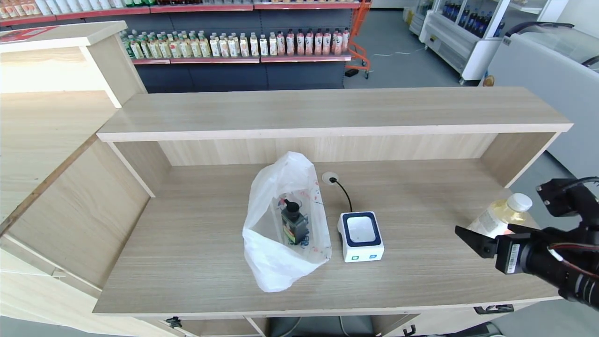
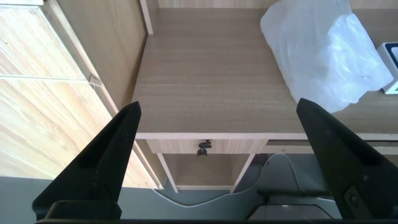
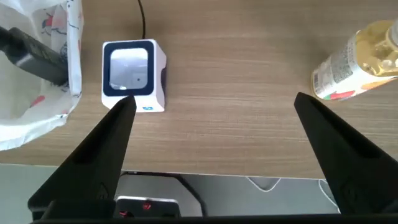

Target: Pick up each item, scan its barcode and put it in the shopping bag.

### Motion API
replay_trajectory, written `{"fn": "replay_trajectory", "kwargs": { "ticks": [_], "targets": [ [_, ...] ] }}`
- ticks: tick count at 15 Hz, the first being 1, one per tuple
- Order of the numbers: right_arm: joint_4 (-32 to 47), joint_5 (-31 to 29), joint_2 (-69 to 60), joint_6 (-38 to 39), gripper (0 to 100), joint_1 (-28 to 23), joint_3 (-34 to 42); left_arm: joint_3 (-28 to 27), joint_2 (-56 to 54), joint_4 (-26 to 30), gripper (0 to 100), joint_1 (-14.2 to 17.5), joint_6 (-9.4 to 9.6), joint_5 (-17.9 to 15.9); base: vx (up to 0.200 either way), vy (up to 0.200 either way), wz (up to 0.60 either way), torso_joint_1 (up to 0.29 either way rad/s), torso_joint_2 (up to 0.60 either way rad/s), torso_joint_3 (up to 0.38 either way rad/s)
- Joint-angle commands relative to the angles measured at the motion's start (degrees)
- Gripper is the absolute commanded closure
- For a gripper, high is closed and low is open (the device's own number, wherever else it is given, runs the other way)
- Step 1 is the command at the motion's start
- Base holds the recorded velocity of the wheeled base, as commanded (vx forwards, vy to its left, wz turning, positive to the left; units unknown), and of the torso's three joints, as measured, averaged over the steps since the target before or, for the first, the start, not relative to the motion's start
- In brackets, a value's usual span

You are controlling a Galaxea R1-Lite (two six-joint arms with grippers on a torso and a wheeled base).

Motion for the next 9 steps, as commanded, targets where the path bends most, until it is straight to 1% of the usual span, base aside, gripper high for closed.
{"fn": "replay_trajectory", "kwargs": {
  "ticks": [1,2,3,4,6,7,8,9],
  "targets": [
    [4.56,-6.74,-17.13,-0.67,0,-0.6,7.75,0.0,-0.02,0.0,0,0.01,0.0,0.04,0.0,0.0,0.0,0.0,0.0,0.0],
    [9.05,-9.64,-21.43,-0.67,0,-0.6,8.8,0.0,-0.02,0.0,0,0.01,0.0,0.04,0.0,0.0,0.0,0.0,0.0,0.0],
    [13.88,-11.14,-26.62,-0.67,0,-0.6,10.21,0.0,-0.02,0.0,0,0.01,0.0,0.04,0.0,0.0,0.0,0.0,0.0,0.0],
    [17.48,-11.57,-30.93,-0.67,0,-0.6,11.35,0.0,-0.02,0.0,0,0.01,0.0,0.04,0.0,0.0,0.0,0.0,0.0,0.0],
    [28.91,-12.89,-42.7,-0.67,0,-1.13,12.32,0.0,-0.02,0.0,0,0.01,0.0,0.04,0.0,0.0,0.0,0.0,0.0,0.0],
    [31.81,-13.07,-45.16,-0.58,0,-1.66,11.97,0.0,-0.02,0.0,0,0.01,-0.18,-0.05,0.0,0.0,0.0,0.0,0.0,0.0],
    [36.99,-13.07,-49.65,-0.67,0,-3.85,11.79,0.0,-0.02,0.0,0,0.01,-0.18,0.04,0.0,0.0,0.0,0.0,0.0,0.0],
    [39.54,-12.98,-52.55,-0.67,0,-5.44,11.88,0.0,-0.02,0.0,0,0.01,0.09,0.04,0.0,-0.2,0.0,0.002,0.0,-0.002]
  ]
}}
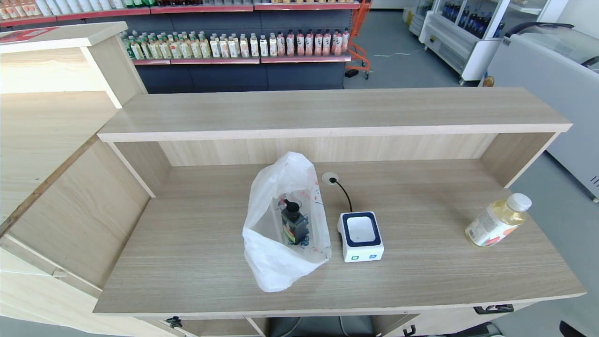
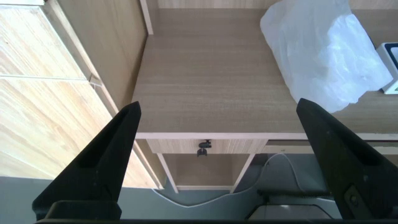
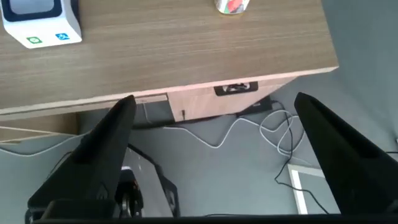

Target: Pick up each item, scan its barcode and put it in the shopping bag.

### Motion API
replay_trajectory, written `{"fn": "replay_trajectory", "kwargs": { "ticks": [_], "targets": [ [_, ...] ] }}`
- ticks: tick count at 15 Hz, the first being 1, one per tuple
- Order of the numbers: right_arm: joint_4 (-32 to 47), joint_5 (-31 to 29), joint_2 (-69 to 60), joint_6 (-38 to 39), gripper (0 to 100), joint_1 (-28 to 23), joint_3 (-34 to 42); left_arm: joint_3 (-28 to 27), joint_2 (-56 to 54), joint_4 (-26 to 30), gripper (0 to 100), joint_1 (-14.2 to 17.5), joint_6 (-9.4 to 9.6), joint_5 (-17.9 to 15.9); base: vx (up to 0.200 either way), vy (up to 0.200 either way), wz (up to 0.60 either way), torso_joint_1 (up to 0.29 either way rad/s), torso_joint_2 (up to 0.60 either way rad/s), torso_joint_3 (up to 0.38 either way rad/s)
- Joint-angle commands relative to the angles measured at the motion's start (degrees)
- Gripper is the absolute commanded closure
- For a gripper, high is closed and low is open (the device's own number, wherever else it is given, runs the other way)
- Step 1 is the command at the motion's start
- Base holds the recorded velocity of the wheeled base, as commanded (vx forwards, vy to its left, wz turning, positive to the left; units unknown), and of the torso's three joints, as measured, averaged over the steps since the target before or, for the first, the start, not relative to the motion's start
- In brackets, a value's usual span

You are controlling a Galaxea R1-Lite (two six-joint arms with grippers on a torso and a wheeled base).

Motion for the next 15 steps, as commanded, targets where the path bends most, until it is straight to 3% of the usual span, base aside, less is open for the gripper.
{"fn": "replay_trajectory", "kwargs": {
  "ticks": [1,3,15],
  "targets": [
    [9.72,-0.56,-16.22,-0.03,0,-4.35,0.83,0.0,-0.02,0.0,0,0.01,0.0,0.04,0.0,-0.2,0.0,-0.002,0.0,0.007],
    [17.37,-0.38,-23.69,-0.12,0,-4.97,0.22,0.0,-0.02,0.0,0,0.01,0.0,0.04,0.0,-0.2,0.0,-0.007,0.0,0.0],
    [17.9,-0.12,-25.71,0.23,0,-4.79,-0.14,0.0,-0.02,0.0,0,0.01,0.09,0.04,0.0,-0.2,0.0,0.001,0.0,0.003]
  ]
}}
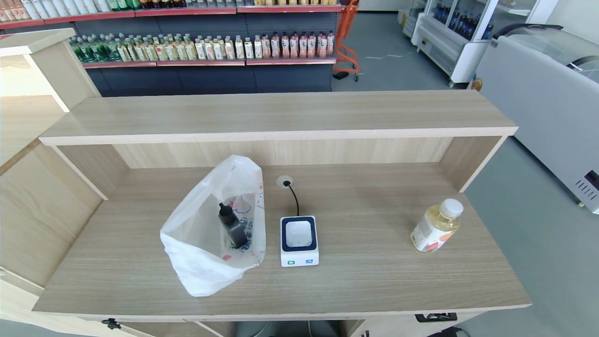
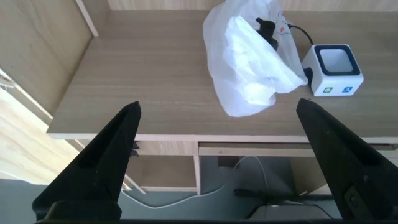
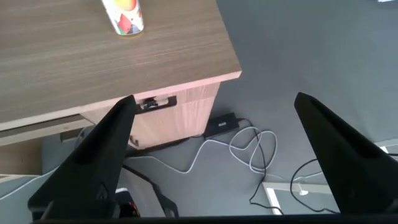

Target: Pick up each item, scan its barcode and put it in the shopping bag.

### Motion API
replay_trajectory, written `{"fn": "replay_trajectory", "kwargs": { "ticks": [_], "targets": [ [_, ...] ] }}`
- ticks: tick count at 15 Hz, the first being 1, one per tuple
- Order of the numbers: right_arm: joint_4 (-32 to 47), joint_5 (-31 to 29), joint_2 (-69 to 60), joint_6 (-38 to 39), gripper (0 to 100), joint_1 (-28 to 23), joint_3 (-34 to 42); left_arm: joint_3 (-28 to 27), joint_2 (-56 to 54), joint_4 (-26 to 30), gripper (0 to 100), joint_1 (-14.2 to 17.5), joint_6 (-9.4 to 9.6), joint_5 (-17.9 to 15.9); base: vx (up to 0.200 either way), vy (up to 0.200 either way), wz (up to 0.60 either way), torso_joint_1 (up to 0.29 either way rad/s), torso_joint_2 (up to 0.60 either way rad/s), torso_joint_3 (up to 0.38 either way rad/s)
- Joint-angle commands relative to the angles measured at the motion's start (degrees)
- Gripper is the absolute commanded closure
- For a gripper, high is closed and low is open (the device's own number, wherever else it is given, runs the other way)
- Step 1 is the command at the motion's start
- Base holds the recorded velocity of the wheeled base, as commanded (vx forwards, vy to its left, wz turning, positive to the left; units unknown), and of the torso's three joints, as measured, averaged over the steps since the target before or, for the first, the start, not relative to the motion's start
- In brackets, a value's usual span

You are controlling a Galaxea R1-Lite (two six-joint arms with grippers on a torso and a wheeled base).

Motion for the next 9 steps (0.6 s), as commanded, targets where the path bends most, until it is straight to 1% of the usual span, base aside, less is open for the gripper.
{"fn": "replay_trajectory", "kwargs": {
  "ticks": [1,4,8,9],
  "targets": [
    [-0.01,0.03,0.02,0.01,0,0.03,0.01,0.0,-0.02,0.0,0,0.01,-0.05,0.09,0.0,-0.2,0.0,0.002,0.0,0.002],
    [-0.01,0.56,0.11,0.01,0,0.03,0.01,0.0,-0.02,0.0,0,0.01,-0.05,0.0,0.0,-0.2,0.0,0.001,0.0,0.006],
    [-0.01,1.35,0.37,0.01,0,0.03,0.01,0.0,-0.02,0.0,0,0.01,-0.05,0.0,0.0,0.0,0.0,0.0,0.0,0.0],
    [-0.01,1.35,0.37,0.01,0,0.03,0.01,0.0,-0.02,0.0,0,0.01,0.13,0.0,0.0,-0.2,0.0,0.002,0.0,0.002]
  ]
}}
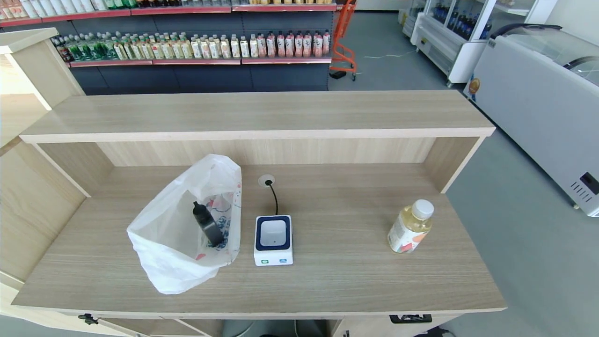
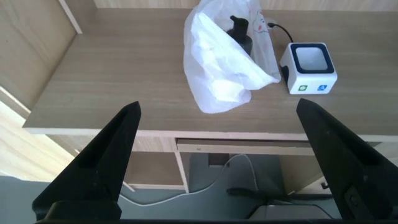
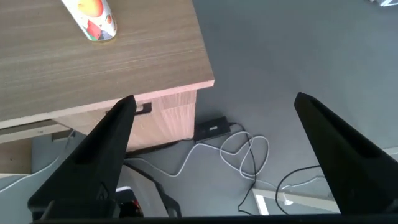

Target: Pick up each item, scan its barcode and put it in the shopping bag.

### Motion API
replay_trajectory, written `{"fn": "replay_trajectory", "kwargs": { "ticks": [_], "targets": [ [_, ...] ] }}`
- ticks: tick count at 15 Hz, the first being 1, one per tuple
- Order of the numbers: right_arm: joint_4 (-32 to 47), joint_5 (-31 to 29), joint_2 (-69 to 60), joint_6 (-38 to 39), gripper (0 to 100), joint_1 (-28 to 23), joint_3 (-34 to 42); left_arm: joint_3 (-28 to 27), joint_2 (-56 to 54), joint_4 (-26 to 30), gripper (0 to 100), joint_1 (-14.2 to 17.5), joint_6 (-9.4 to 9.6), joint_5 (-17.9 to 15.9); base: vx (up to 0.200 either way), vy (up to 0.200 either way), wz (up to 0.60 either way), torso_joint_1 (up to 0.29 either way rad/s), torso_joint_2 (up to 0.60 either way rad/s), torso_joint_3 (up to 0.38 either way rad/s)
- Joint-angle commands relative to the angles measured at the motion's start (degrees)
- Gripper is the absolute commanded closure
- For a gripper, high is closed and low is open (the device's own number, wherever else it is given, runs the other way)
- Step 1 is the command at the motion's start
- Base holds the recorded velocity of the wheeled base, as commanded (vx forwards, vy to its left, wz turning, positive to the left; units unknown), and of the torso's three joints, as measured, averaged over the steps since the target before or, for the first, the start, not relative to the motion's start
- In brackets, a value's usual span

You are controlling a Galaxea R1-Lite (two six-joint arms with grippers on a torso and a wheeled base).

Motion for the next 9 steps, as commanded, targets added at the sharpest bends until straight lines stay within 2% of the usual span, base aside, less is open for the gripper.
{"fn": "replay_trajectory", "kwargs": {
  "ticks": [1,2,5,7,9],
  "targets": [
    [-0.01,-0.05,0.25,0.01,0,0.06,0.01,0.0,-0.02,0.0,0,0.02,0.01,0.0,0.0,-0.2,0.0,0.002,0.01,0.002],
    [-0.01,-0.05,0.25,0.01,0,-0.03,0.01,0.0,-0.02,0.0,0,0.02,0.01,0.0,0.0,-0.2,0.0,-0.012,-0.01,0.007],
    [-0.01,0.47,5.88,0.89,0,0.32,-5.35,0.0,-0.02,0.0,0,0.02,-0.07,0.0,0.0,0.0,0.0,0.0,0.0,0.0],
    [-3.88,3.55,23.72,10.21,0,0.32,-16.6,0.0,-0.02,0.0,0,0.02,-0.07,0.0,0.0,0.0,0.0,0.0,0.0,0.0],
    [-7.57,6.89,39.01,13.28,0,0.76,-25.48,0.0,-0.02,0.0,0,0.02,-0.07,0.0,0.0,0.0,0.0,0.0,0.0,0.0]
  ]
}}
